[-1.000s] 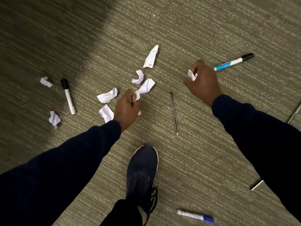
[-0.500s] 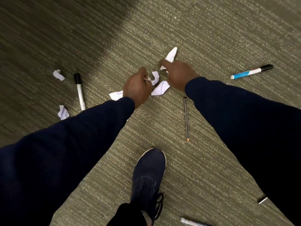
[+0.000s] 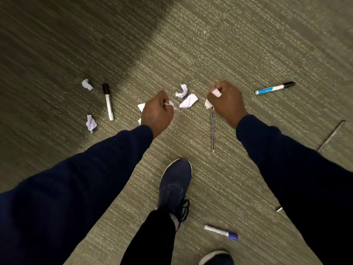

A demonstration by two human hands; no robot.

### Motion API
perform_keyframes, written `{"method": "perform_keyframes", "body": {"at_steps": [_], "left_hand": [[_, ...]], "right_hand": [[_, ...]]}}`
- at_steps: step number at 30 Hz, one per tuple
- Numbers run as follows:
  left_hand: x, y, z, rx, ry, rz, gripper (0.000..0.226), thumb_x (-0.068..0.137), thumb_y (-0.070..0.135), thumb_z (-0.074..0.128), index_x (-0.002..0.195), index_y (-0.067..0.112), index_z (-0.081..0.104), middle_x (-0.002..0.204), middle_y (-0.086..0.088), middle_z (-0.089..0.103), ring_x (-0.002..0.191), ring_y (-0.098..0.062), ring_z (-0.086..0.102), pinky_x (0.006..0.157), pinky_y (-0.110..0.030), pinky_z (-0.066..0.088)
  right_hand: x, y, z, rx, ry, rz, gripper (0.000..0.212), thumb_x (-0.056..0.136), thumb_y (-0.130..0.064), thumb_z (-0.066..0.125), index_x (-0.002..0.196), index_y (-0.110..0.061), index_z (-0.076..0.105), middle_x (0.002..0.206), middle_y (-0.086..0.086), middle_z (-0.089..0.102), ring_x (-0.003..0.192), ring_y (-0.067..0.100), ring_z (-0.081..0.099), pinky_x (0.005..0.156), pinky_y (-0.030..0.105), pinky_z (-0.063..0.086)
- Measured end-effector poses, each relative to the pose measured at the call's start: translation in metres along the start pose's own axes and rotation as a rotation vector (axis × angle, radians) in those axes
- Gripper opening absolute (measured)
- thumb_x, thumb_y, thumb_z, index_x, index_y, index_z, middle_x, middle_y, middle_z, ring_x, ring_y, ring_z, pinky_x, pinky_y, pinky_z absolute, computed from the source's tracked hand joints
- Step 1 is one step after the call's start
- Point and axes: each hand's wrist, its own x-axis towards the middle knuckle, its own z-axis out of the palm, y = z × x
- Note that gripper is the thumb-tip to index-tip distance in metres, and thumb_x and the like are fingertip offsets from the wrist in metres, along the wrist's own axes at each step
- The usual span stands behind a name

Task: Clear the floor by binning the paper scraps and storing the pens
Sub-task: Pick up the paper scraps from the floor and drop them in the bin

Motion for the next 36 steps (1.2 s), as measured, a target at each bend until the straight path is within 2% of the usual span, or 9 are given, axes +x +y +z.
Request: {"method": "perform_keyframes", "body": {"at_steps": [6, 9, 13, 17, 21, 26, 28, 32, 36], "left_hand": [[-0.079, 0.05, -0.069, -0.063, 0.011, -0.044, 0.003, 0.087, 0.01, 0.046, 0.085, 0.012, 0.048, 0.06, 0.001, 0.048, 0.049, -0.013, 0.04, 0.043, -0.021, 0.033], [-0.126, 0.07, -0.103, -0.094, 0.034, -0.034, 0.004, 0.087, 0.012, 0.047, 0.084, 0.012, 0.047, 0.061, -0.001, 0.048, 0.051, -0.013, 0.038, 0.043, -0.018, 0.03], [-0.184, 0.081, -0.138, -0.151, 0.078, -0.05, 0.004, 0.087, 0.013, 0.048, 0.084, 0.012, 0.047, 0.062, -0.003, 0.049, 0.054, -0.016, 0.039, 0.049, -0.029, 0.035], [-0.256, 0.084, -0.167, -0.22, 0.147, -0.107, 0.003, 0.087, 0.013, 0.049, 0.085, 0.011, 0.049, 0.064, -0.003, 0.05, 0.056, -0.016, 0.041, 0.051, -0.031, 0.039], [-0.35, 0.072, -0.188, -0.322, 0.206, -0.182, 0.009, 0.09, 0.017, 0.049, 0.081, 0.017, 0.05, 0.063, 0.002, 0.053, 0.055, -0.015, 0.047, 0.054, -0.032, 0.046], [-0.433, 0.018, -0.222, -0.449, 0.219, -0.337, 0.01, 0.092, 0.015, 0.05, 0.082, 0.014, 0.052, 0.076, -0.008, 0.063, 0.06, -0.017, 0.052, 0.057, -0.054, 0.056], [-0.453, -0.011, -0.238, -0.536, 0.21, -0.408, 0.011, 0.092, 0.015, 0.05, 0.081, 0.015, 0.051, 0.092, -0.016, 0.069, 0.066, -0.022, 0.056, 0.061, -0.056, 0.058], [-0.489, -0.087, -0.275, -0.611, 0.221, -0.473, 0.011, 0.092, 0.011, 0.05, 0.08, 0.014, 0.05, 0.097, -0.018, 0.069, 0.076, -0.042, 0.062, 0.062, -0.057, 0.058], [-0.527, -0.188, -0.335, -0.663, 0.285, -0.532, 0.01, 0.091, 0.016, 0.049, 0.081, 0.017, 0.05, 0.097, -0.013, 0.071, 0.079, -0.039, 0.066, 0.061, -0.054, 0.059]], "right_hand": [[-0.122, -0.072, -0.023, 0.225, -0.012, 0.15, 0.027, 0.085, -0.037, 0.076, 0.092, -0.014, 0.064, 0.086, -0.002, 0.071, 0.079, 0.027, 0.073, 0.066, 0.051, 0.06], [-0.18, -0.104, -0.031, 0.261, -0.021, 0.198, 0.027, 0.084, -0.041, 0.075, 0.087, -0.016, 0.063, 0.09, 0.006, 0.072, 0.08, 0.03, 0.071, 0.069, 0.052, 0.06], [-0.245, -0.138, -0.037, 0.335, -0.04, 0.201, 0.018, 0.078, -0.034, 0.07, 0.078, -0.02, 0.059, 0.082, 0.015, 0.071, 0.064, 0.022, 0.058, 0.059, 0.043, 0.05], [-0.307, -0.171, -0.038, 0.406, -0.041, 0.136, 0.017, 0.077, -0.03, 0.065, 0.074, -0.02, 0.051, 0.071, 0.007, 0.055, 0.062, 0.019, 0.048, 0.056, 0.033, 0.039], [-0.377, -0.196, -0.027, 0.556, -0.067, 0.135, 0.014, 0.081, -0.02, 0.063, 0.082, -0.02, 0.049, 0.075, 0.006, 0.057, 0.053, 0.014, 0.048, 0.044, 0.025, 0.036], [-0.45, -0.214, 0.013, 0.68, -0.148, 0.235, 0.018, 0.088, -0.02, 0.057, 0.102, -0.023, 0.068, 0.083, -0.001, 0.072, 0.055, 0.009, 0.055, 0.04, 0.019, 0.037], [-0.474, -0.22, 0.039, 0.649, -0.183, 0.268, 0.016, 0.083, -0.023, 0.06, 0.089, -0.022, 0.075, 0.073, -0.004, 0.072, 0.051, 0.009, 0.054, 0.04, 0.019, 0.036], [-0.517, -0.236, 0.115, 0.509, -0.263, 0.29, 0.014, 0.078, -0.02, 0.062, 0.066, -0.021, 0.07, 0.063, -0.003, 0.066, 0.046, 0.01, 0.05, 0.042, 0.022, 0.035], [-0.561, -0.273, 0.228, 0.456, -0.352, 0.315, 0.013, 0.076, -0.015, 0.062, 0.063, -0.017, 0.064, 0.062, -0.002, 0.064, 0.047, 0.01, 0.05, 0.041, 0.022, 0.035]]}}
